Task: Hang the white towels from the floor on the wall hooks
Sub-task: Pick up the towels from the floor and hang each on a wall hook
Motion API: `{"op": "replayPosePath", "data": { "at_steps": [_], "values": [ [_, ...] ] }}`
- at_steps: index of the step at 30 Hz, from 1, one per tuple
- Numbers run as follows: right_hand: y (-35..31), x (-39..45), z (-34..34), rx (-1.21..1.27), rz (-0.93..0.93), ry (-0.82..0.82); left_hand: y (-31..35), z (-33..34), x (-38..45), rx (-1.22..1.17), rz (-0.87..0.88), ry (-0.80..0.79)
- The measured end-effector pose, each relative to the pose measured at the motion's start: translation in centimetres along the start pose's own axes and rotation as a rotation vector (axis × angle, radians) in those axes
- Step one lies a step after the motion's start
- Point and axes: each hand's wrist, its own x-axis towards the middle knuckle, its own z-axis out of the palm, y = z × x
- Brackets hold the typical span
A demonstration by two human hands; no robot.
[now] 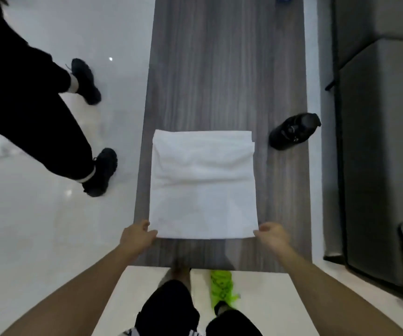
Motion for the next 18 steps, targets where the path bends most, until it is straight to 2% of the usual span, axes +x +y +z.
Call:
{"op": "replayPosePath", "data": {
  "at_steps": [3,7,10,13,18],
  "values": [
    [2.3,3.0,3.2,0.156,0.019,0.000,-1.3,4.2,1.5,-0.248,-0.120,0.002],
    [3.9,4.4,6.0,0.525,0.058,0.020,-1.6,7.2,2.9,-0.624,-0.227,0.099],
    [4.3,3.9,6.4,0.671,0.050,0.005,-1.4,7.7,3.4,-0.835,-0.304,0.061],
    [4.2,2.3,5.5,0.729,0.056,-0.039,-1.1,7.2,2.3,-0.896,-0.305,0.092],
    [2.9,-2.5,1.8,0.837,-0.003,0.034,0.2,3.6,-2.9,-0.981,-0.195,0.293]
  ]
}}
